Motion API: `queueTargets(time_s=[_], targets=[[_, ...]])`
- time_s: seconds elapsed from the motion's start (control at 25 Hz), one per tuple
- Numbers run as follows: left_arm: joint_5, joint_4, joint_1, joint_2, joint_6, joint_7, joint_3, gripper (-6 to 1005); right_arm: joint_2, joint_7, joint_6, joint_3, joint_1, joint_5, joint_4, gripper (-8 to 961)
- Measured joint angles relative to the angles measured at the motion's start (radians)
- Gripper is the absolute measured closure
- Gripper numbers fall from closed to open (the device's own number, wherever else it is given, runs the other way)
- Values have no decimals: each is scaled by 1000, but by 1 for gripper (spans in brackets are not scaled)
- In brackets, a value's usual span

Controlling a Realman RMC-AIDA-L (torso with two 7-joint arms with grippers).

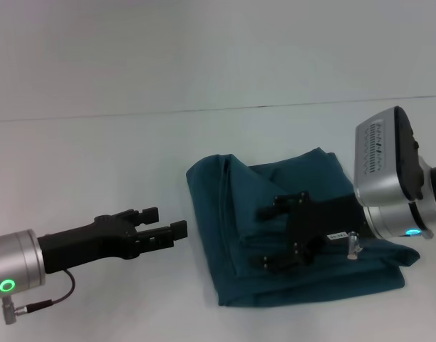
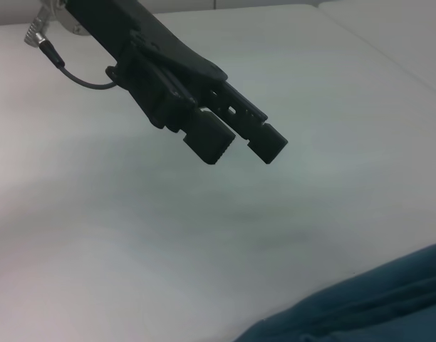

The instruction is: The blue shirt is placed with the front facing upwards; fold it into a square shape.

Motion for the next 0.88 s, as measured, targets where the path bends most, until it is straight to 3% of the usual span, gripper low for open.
queueTargets(time_s=[0.88], targets=[[-1,0,0,-1,-8,9,-11,96,2,2,39,-83,21,0,36,41]])
